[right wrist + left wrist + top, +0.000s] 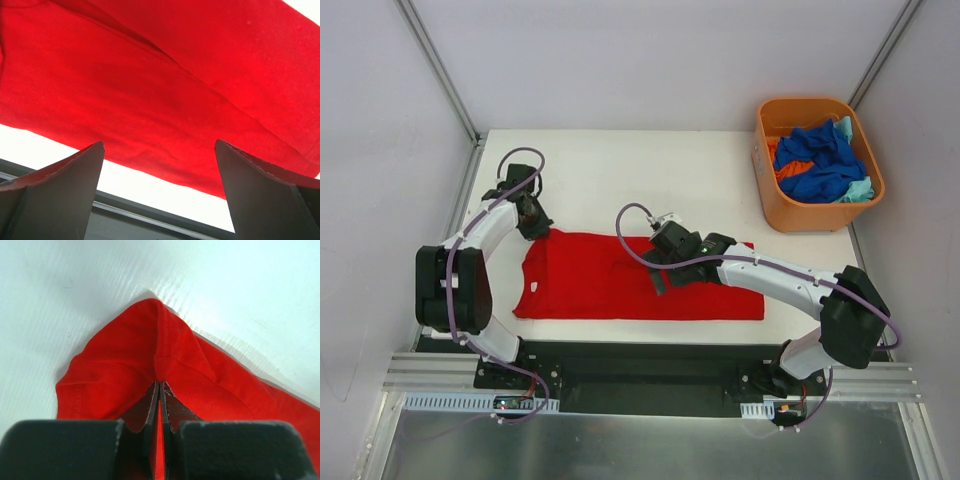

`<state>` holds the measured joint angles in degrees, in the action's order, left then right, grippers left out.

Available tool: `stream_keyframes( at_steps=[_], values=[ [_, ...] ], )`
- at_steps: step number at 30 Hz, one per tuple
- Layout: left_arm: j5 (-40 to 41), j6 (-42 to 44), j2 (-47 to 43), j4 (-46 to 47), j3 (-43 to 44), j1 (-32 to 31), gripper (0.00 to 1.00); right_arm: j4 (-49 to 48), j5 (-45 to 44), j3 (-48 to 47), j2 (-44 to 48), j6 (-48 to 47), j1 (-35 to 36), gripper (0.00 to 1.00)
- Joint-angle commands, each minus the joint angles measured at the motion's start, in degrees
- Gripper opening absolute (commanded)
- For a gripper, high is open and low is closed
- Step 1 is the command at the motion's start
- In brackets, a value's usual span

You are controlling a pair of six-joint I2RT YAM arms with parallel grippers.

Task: Fold and stack the t-shirts
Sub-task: Fold the other side of the tshirt into a rectangle, then rotate the tshirt 90 degrees

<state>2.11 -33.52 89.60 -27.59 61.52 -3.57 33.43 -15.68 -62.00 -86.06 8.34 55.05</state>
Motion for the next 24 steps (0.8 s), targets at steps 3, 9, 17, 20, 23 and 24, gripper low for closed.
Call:
stream_keyframes(
  at_steps=[3, 9, 17, 20, 23, 24],
  values=[
    [-0.26, 2.49, 5.67, -1.15, 3.35, 0.41, 0.21, 2.07, -2.33, -1.28, 1.34, 0.80, -0.11, 0.97],
    [2.64, 2.14, 6.38, -3.07, 6.59, 0.67, 0.59, 4.10, -5.31, -1.90, 2.30, 1.24, -0.64, 0.97],
    [-2.02, -5.67, -8.46, -3.78, -0.60, -3.09, 0.99, 3.49, -5.60, 1.08, 3.36, -0.16, -11.86, 0.97],
    [-1.31, -9.28, -11.29, -3.43, -4.91, -13.27, 0.99, 0.33, 0.45, 2.06, 0.04, -1.04, -18.01, 0.97],
    [-6.48, -13.32, -9.63, -1.77, -9.47, -18.31, 0.99, -1.17, 2.32, 0.83, -5.32, -0.96, -22.24, 0.97],
    [-8.33, -14.89, -8.14, -1.07, -10.53, -18.40, 0.99, -1.26, 2.58, 0.13, -6.56, -0.35, -22.96, 0.97]
  ],
)
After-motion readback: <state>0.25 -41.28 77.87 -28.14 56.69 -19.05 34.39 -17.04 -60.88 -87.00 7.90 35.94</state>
